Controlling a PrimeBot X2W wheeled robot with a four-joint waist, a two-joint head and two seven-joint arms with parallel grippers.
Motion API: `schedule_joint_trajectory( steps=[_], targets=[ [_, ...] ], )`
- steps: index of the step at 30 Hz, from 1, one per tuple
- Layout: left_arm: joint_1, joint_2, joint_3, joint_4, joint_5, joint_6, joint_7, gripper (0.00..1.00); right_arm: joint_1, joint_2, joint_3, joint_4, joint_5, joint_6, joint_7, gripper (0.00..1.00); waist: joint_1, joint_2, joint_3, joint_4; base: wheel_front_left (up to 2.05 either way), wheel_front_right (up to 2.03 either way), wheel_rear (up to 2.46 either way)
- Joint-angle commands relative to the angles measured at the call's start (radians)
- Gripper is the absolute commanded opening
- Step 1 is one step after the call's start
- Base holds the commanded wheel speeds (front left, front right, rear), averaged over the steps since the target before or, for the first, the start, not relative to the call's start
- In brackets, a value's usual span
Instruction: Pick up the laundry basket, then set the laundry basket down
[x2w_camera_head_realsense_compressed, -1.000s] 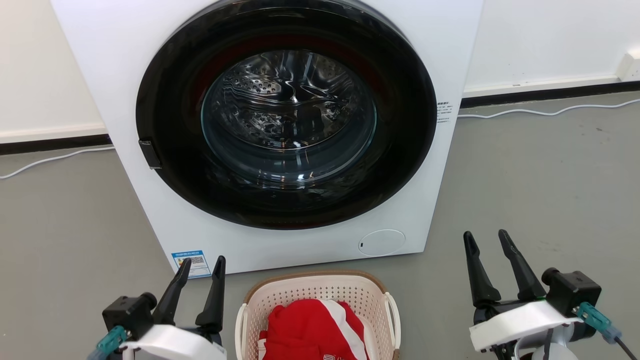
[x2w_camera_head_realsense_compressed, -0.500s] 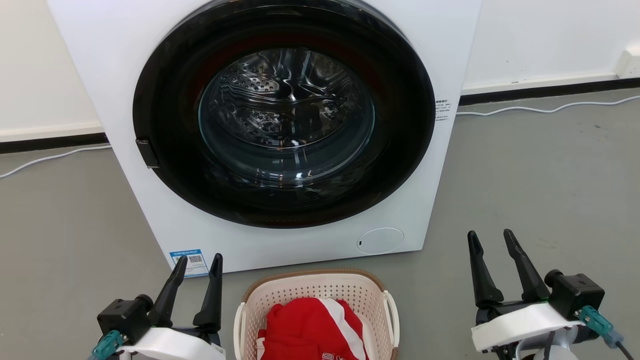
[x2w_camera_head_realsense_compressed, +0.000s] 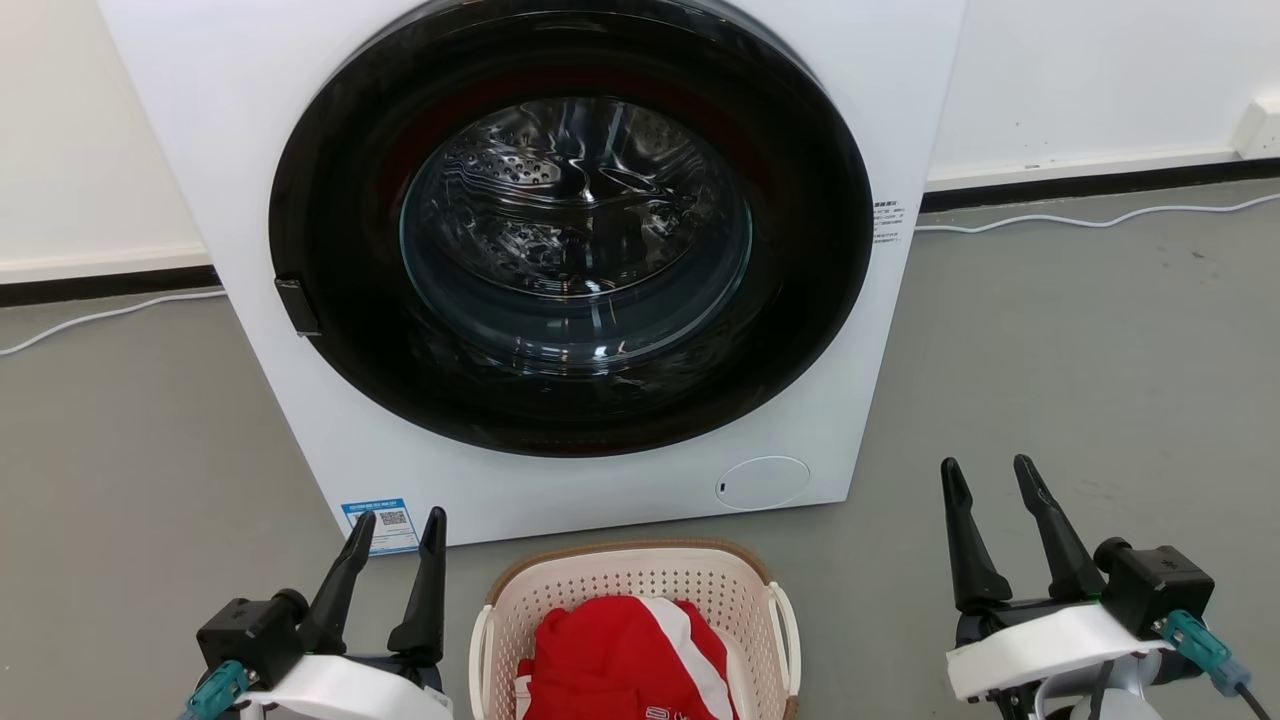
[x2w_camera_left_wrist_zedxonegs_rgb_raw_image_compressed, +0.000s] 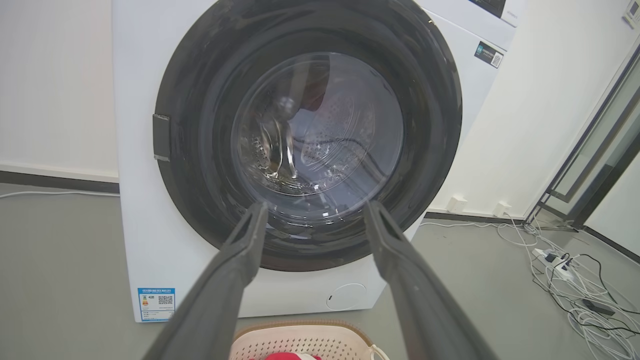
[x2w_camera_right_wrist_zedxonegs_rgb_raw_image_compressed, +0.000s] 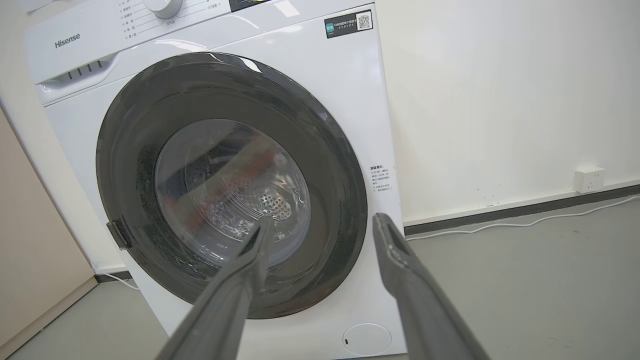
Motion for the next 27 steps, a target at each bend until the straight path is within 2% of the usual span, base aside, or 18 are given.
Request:
schedule_joint_trajectory(
  steps=[1, 7, 8, 13, 17, 21, 27],
  targets=[
    [-0.024, 0.003, 0.037, -0.021, 0.013, -0.006, -0.006, 1.0, -0.007, -0.002, 0.024, -0.037, -0.013, 0.007, -0.005, 1.0, 0.0, -0.0001, 0.0, 0.0, 0.0, 0.0, 0.0],
    [-0.021, 0.002, 0.031, -0.012, 0.005, -0.006, -0.006, 1.0, -0.009, -0.001, 0.026, -0.039, -0.014, 0.007, 0.0, 1.0, 0.0, -0.0001, 0.002, -0.004, 0.0, 0.0, 0.0],
    [0.0, -0.001, -0.001, 0.01, -0.002, 0.0, 0.0, 0.0, 0.0, 0.001, 0.0, -0.003, -0.001, 0.0, 0.0, 0.0, 0.0, -0.0001, 0.002, -0.004, 0.0, 0.0, 0.0],
    [0.005, -0.004, 0.001, 0.04, -0.03, 0.0, 0.009, 0.0, 0.008, 0.004, -0.004, 0.023, 0.032, 0.0, 0.01, 0.0, 0.0002, -0.0001, 0.003, -0.002, 0.0, 0.0, 0.0],
    [0.003, -0.006, 0.008, 0.039, -0.069, 0.0, 0.022, 0.0, 0.008, 0.004, -0.008, 0.02, 0.076, 0.0, 0.022, 0.0, 0.0022, -0.0001, 0.004, 0.001, 0.0, 0.0, 0.0],
    [-0.001, -0.007, 0.014, 0.039, -0.107, 0.0, 0.033, 0.0, 0.007, 0.004, -0.012, 0.018, 0.12, 0.0, 0.034, 0.0, 0.0002, -0.0001, 0.008, 0.003, 0.0, 0.0, 0.0],
    [-0.006, -0.009, 0.023, 0.039, -0.155, 0.0, 0.048, 0.0, 0.006, 0.004, -0.016, 0.016, 0.175, 0.001, 0.048, 0.0, 0.0, -0.0001, 0.012, 0.006, 0.0, 0.0, 0.0]
  ],
)
